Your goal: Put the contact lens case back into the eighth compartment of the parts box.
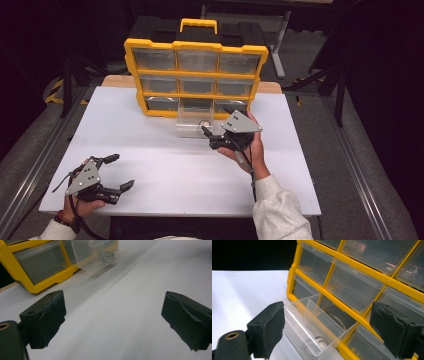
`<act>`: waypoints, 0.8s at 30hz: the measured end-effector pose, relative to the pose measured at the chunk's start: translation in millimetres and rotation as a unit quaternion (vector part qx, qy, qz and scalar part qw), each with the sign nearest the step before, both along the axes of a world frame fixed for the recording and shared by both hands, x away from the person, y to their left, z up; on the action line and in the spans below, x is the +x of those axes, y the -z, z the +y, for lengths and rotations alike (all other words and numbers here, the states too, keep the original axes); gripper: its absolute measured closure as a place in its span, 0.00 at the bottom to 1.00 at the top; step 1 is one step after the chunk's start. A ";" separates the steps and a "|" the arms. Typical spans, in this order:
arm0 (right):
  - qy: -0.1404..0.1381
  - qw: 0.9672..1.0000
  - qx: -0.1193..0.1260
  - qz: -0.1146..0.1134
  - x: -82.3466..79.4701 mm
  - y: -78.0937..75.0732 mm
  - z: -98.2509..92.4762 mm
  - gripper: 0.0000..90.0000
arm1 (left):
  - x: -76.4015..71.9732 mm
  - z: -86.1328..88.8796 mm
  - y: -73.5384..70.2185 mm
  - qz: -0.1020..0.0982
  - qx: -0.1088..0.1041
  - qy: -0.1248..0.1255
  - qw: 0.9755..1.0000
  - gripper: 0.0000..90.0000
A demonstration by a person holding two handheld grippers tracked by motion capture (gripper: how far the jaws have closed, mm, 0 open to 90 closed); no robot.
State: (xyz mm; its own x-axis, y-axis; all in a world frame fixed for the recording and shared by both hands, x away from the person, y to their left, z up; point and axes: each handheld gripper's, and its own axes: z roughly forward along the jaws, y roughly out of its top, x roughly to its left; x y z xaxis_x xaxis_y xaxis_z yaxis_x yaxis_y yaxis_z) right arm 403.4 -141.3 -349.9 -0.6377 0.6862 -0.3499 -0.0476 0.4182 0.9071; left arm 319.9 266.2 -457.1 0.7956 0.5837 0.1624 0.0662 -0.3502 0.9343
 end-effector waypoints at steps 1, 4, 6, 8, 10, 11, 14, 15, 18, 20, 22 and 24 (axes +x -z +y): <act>-0.001 1.000 0.000 0.000 -0.8 0.2 -0.4 0.16 | -0.1 0.0 -0.1 0.000 0.002 -0.001 1.000 0.07; -0.002 1.000 0.001 -0.001 -3.7 1.1 -1.1 0.16 | -0.1 -0.2 0.0 0.001 0.003 0.000 1.000 0.07; -0.004 1.000 0.002 -0.002 -5.4 2.0 -1.7 0.16 | 0.1 -0.4 0.2 0.000 0.002 0.000 1.000 0.07; -0.003 1.000 0.002 -0.003 -7.2 3.0 -2.5 0.16 | 0.0 -0.5 0.2 0.000 0.002 0.000 1.000 0.07; -0.003 1.000 -0.002 -0.005 -9.9 4.4 -3.4 0.16 | 0.0 -0.6 0.3 0.001 0.002 0.000 1.000 0.07; -0.003 1.000 -0.002 -0.005 -9.9 4.4 -3.4 0.16 | 0.0 -0.6 0.3 0.001 0.002 0.000 1.000 0.07; -0.003 1.000 -0.005 -0.009 -13.1 5.7 -3.6 0.15 | -0.1 -0.7 0.3 0.000 0.002 0.001 1.000 0.07; -0.003 1.000 -0.007 -0.010 -14.2 6.3 -3.7 0.15 | -0.1 -0.6 0.2 0.001 0.003 0.001 1.000 0.07; -0.005 1.000 -0.010 -0.009 -17.8 7.7 -4.5 0.15 | -0.1 -0.6 0.2 0.001 0.003 0.002 1.000 0.07; -0.005 1.000 -0.009 -0.010 -20.0 8.4 -5.4 0.15 | -0.2 -0.7 0.1 0.001 0.004 0.003 1.000 0.07; -0.006 1.000 -0.011 -0.012 -22.2 9.2 -6.2 0.15 | -0.5 -0.8 0.1 0.000 0.005 0.003 1.000 0.07; -0.006 1.000 -0.011 -0.013 -24.7 10.2 -7.2 0.15 | -0.5 -0.9 0.2 0.000 0.006 0.003 1.000 0.07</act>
State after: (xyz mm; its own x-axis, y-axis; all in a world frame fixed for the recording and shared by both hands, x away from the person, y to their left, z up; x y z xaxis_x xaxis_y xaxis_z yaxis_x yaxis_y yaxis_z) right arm 378.6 -148.5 -360.1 -0.6361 0.6705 -0.3819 -0.0769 0.4374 0.8960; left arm 319.3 265.3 -457.3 0.7992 0.5769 0.1689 0.0644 -0.3615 0.9301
